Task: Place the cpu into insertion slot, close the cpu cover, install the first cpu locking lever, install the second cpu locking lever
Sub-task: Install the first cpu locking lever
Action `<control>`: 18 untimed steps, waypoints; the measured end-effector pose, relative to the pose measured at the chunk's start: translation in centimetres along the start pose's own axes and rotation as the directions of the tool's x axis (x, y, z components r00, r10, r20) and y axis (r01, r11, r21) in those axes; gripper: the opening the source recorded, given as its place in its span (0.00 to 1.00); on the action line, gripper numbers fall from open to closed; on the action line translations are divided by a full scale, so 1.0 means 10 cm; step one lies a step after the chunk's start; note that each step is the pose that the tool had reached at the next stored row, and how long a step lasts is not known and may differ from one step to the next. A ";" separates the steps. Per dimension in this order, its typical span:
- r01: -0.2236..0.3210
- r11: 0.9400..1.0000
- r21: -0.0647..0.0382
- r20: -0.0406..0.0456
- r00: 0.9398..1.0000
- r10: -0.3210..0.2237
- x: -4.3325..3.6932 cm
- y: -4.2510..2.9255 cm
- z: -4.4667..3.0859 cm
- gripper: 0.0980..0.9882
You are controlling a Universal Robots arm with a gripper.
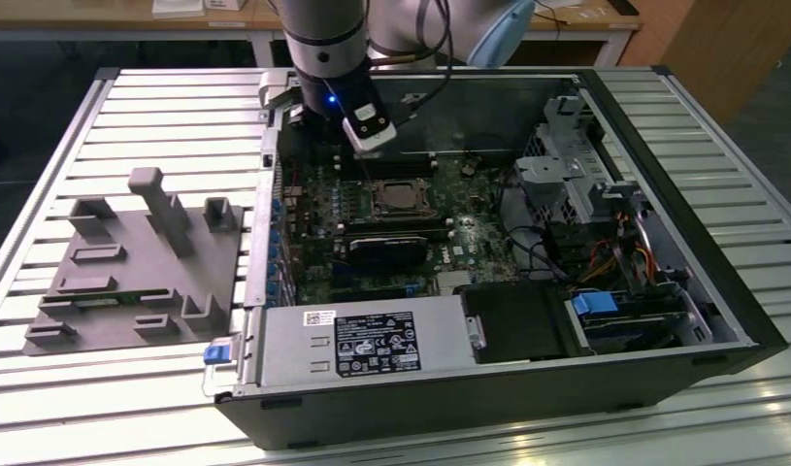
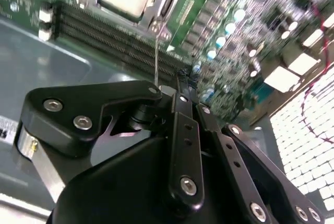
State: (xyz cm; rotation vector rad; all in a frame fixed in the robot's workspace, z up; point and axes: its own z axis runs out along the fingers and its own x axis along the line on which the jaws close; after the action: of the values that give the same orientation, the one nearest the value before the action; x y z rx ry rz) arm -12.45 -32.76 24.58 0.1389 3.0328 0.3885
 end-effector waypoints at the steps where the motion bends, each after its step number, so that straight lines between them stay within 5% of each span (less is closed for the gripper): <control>1: -0.001 1.000 -0.013 -0.001 1.000 0.001 0.002 -0.001 0.001 0.00; 3: -0.003 1.000 -0.029 -0.002 1.000 0.003 0.003 -0.001 0.002 0.00; 8: -0.003 1.000 -0.030 -0.003 1.000 0.003 -0.047 0.002 0.009 0.00; 18: -0.005 1.000 -0.029 -0.008 1.000 0.004 -0.402 0.031 0.043 0.00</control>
State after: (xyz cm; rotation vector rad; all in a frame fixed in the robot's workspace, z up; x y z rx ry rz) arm -8.40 -32.76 24.52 0.1425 3.0340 0.4347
